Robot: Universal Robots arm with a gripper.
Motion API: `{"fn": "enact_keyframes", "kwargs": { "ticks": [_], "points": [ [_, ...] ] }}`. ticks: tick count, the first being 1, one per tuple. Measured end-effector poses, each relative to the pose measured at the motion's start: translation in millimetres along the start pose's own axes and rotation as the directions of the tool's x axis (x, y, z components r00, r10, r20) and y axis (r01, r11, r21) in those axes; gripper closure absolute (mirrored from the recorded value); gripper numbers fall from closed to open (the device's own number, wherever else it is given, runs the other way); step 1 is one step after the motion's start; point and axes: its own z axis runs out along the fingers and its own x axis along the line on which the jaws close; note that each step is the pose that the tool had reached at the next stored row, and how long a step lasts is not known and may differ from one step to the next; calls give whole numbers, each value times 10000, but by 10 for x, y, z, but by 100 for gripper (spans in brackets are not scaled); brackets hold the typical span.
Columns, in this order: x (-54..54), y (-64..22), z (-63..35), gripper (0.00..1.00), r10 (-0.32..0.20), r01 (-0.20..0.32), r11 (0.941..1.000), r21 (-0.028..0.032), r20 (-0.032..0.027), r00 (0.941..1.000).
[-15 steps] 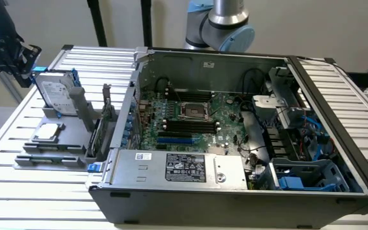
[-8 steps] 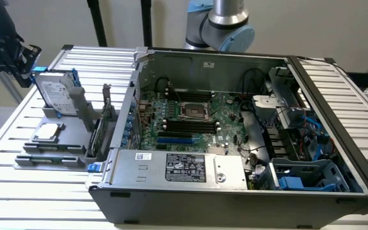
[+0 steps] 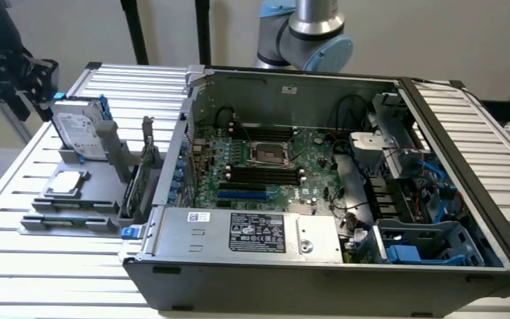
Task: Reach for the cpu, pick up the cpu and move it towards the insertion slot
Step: 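Pick up the cpu and move it towards the insertion slot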
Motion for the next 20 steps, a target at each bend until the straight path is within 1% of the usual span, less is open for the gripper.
{"fn": "enact_keyframes", "kwargs": {
  "ticks": [3,4,5,6,7,13,20],
  "points": [
    [2,0,1,47,0,0,10000,0,1,10000],
    [3,0,3,47,0,0,10000,0,1,10000],
    [5,0,4,41,0,0,10000,0,0,10000],
    [6,0,7,41,0,0,10000,0,-1,10000],
    [6,-1,13,35,0,0,10000,0,1,10000],
    [26,-3,114,35,0,0,10000,-1,1,10000],
    [76,-8,242,35,-2,2,10000,0,1,10000]
  ]
}}
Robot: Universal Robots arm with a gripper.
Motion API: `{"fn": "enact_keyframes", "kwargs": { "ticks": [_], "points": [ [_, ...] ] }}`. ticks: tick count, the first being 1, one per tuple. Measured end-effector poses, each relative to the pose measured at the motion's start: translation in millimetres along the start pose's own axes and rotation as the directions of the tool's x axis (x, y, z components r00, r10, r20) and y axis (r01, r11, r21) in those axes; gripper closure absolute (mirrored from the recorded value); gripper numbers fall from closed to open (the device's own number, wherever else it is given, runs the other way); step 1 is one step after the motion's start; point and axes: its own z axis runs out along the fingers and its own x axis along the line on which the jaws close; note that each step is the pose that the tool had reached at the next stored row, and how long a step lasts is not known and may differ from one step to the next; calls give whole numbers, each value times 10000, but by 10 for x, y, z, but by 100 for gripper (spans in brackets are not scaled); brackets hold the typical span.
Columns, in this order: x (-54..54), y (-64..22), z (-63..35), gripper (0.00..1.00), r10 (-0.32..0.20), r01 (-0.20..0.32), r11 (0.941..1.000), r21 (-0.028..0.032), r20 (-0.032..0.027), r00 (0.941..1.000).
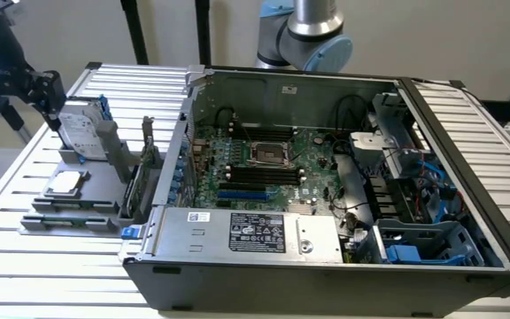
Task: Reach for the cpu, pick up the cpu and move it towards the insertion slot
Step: 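Pick up the cpu and move it towards the insertion slot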
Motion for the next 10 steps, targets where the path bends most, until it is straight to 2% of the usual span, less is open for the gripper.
{"fn": "enact_keyframes", "kwargs": {
  "ticks": [10],
  "points": [
    [49,-55,179,35,-14,14,10000,0,-2,10000]
  ]
}}
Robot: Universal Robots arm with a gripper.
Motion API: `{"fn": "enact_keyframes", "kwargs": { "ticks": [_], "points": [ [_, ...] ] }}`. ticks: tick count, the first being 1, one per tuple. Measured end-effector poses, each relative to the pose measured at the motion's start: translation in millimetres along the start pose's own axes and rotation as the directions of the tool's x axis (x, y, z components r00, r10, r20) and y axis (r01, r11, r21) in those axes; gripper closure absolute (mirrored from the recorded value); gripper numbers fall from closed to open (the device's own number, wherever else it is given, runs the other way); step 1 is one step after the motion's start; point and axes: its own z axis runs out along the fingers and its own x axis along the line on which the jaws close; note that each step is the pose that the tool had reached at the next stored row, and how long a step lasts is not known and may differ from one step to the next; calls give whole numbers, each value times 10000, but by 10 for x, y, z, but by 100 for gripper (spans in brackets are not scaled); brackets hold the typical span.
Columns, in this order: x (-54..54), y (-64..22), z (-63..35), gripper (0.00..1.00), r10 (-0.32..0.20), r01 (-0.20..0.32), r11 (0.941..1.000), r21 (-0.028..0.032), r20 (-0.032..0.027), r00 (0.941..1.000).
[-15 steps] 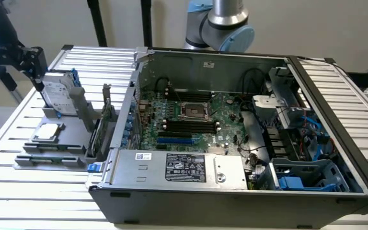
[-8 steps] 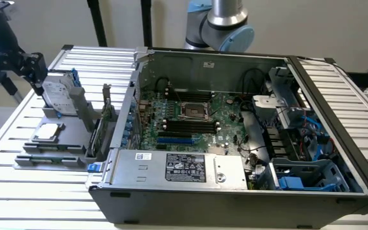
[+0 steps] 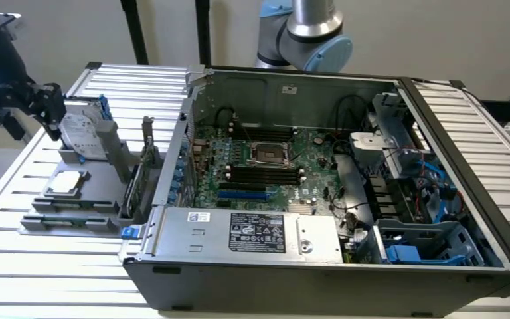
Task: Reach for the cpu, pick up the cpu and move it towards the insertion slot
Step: 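Pick up the cpu and move it towards the insertion slot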
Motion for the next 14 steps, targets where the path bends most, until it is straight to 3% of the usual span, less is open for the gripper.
{"fn": "enact_keyframes", "kwargs": {
  "ticks": [7,14],
  "points": [
    [-2,-114,125,35,-8,8,10000,-2,3,10000],
    [-50,-138,250,35,-32,32,10000,0,0,10000]
  ]
}}
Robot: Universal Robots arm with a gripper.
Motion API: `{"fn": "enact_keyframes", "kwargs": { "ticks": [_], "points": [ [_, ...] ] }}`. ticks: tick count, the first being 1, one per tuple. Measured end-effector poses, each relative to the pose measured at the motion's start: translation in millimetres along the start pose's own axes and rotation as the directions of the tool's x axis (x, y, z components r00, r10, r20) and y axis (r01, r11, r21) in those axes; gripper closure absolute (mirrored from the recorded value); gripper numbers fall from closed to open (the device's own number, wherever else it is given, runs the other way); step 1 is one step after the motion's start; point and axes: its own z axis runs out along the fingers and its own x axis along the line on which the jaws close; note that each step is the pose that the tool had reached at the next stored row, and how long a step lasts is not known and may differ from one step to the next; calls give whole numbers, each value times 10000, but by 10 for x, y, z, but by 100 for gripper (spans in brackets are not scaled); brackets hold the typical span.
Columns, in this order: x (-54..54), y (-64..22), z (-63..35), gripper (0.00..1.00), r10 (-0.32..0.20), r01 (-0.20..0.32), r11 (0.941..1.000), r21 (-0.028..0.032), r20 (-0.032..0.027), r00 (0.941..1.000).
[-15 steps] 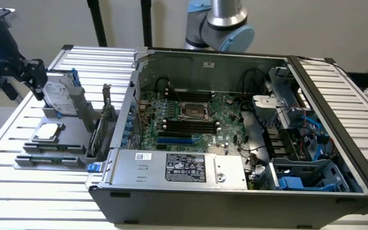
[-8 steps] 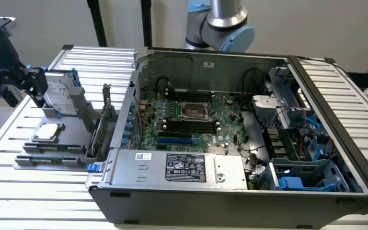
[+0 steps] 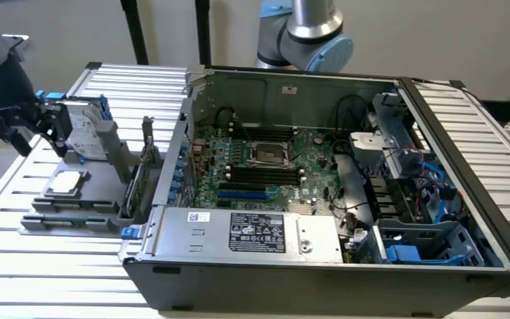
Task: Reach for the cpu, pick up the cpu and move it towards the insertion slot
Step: 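Pick up the cpu and move it towards the insertion slot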
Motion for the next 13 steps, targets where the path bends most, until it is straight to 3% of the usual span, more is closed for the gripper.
{"fn": "enact_keyframes", "kwargs": {
  "ticks": [13],
  "points": [
    [-3,-10,236,35,-5,5,10000,0,0,10000]
  ]
}}
